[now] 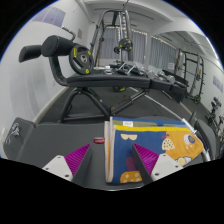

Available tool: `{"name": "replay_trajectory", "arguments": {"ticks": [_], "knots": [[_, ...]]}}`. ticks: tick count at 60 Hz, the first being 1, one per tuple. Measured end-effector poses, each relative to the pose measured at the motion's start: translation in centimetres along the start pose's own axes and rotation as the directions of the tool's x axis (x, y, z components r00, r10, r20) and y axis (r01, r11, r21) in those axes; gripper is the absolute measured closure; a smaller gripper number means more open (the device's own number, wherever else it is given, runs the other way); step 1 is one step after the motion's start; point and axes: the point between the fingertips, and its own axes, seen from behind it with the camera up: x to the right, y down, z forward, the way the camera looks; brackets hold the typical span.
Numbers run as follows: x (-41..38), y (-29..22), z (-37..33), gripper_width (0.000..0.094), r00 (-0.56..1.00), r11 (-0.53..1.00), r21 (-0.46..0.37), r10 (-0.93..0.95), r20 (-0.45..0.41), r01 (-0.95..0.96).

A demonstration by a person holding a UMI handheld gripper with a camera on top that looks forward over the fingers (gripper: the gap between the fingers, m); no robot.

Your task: Fold towel

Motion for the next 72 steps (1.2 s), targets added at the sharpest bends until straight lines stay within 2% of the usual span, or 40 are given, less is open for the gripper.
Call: {"name": "replay_trajectory", "arguments": {"ticks": [2,4,7,10,11,18,22,27,37,46,53,64,72], "knots": [[-0.1,0.5,0.3,0.0100,1.000,1.000,-0.024,-0.005,0.001,0.006],[-0.2,0.1,0.3,0.0166,1.000,1.000,-0.013,-0.005,0.009,0.005],[-0.1,0.4,0.5,0.0515,1.000,1.000,-0.028,-0.012,0.005,0.012],[1.4,0.3,0.8,0.0864,0.998,0.999,-0.034,-0.023,-0.063,0.021],[2.0,0.3,0.6,0.0903,0.996,0.999,-0.032,-0.031,-0.086,0.029],[1.3,0.4,-0.1,0.0926,0.994,0.995,-0.067,-0.074,-0.078,0.069],[-1.4,0.0,-1.1,0.0927,1.000,0.998,-0.067,-0.010,-0.008,0.009],[-3.6,-2.0,-3.5,0.0928,0.996,0.998,-0.032,0.063,0.069,-0.061],[-3.4,-8.6,-8.9,0.0927,0.979,0.984,0.087,0.141,0.145,-0.155],[2.0,-11.9,-10.0,0.0927,0.981,0.976,0.132,0.159,0.110,-0.173],[8.5,-11.7,-9.6,0.0927,0.992,0.981,0.144,0.125,0.025,-0.127],[16.9,-7.4,-6.1,0.0920,0.993,0.993,0.097,0.072,-0.095,-0.063],[18.7,-2.5,-3.0,0.0910,0.993,0.998,0.034,0.064,-0.098,-0.061]]}}
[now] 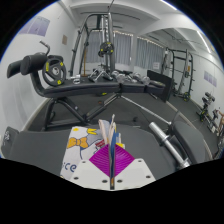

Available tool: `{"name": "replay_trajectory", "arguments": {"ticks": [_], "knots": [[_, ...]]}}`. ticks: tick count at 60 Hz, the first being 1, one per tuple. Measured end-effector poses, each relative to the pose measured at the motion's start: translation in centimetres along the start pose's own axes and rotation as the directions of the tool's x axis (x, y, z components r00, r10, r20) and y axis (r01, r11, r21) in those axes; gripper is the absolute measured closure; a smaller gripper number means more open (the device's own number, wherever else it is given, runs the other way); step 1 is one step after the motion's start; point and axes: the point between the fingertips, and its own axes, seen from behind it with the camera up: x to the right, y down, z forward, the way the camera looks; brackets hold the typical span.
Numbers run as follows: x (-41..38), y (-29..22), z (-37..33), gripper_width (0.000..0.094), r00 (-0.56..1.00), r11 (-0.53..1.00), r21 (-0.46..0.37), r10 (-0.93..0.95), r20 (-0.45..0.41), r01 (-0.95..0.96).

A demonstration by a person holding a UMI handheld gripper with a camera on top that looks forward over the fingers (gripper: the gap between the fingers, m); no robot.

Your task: Fold towel

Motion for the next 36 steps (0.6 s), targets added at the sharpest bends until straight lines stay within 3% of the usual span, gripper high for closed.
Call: {"name": "replay_trajectory", "arguments": {"ticks": [3,5,10,12,17,25,36], "knots": [[0.3,1.4,0.9,0.0888,1.000,1.000,-0.025,-0.009,-0.001,0.009],[0.6,1.8,1.1,0.0766,1.000,0.999,-0.031,-0.010,-0.003,0.010],[1.8,2.2,0.7,0.0045,0.999,0.999,-0.036,0.003,-0.036,-0.005],[2.3,2.0,-0.3,0.0137,0.999,1.000,-0.023,0.006,-0.046,-0.007],[2.1,0.8,-3.5,0.0067,1.000,1.000,0.012,0.011,-0.026,-0.011],[1.9,-1.3,-11.6,0.0081,1.000,0.998,0.067,0.013,-0.017,-0.012],[0.0,-0.9,-24.5,0.0082,0.997,0.994,0.082,0.065,0.028,-0.067]]}}
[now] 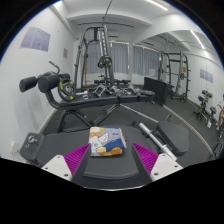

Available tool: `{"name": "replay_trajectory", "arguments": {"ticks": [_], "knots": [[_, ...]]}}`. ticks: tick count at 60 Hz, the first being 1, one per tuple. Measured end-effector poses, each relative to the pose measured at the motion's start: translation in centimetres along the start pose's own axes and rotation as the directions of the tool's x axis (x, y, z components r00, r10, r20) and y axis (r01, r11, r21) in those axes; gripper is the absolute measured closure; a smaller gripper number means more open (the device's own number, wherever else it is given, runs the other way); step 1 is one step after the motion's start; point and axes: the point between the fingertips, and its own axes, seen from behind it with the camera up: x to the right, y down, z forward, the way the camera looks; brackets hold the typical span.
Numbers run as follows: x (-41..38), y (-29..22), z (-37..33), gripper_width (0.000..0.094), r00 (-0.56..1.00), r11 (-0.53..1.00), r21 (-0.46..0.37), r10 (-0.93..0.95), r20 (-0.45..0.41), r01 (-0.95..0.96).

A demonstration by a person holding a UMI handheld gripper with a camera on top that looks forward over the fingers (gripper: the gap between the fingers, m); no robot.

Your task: Fold towel

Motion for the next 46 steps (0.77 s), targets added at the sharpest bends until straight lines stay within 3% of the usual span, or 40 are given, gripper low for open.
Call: {"name": "replay_trajectory", "arguments": {"ticks": [5,18,46], "knots": [[-1.1,0.7,-5.2,0.0084,0.999,1.000,0.015,-0.012,0.030,0.011],[-1.4,4.5,-14.2,0.0086,0.999,0.999,0.013,-0.048,-0.005,0.048],[-5.6,7.6,-19.4,0.0084,0.997,0.998,0.012,-0.055,0.055,0.055]]}}
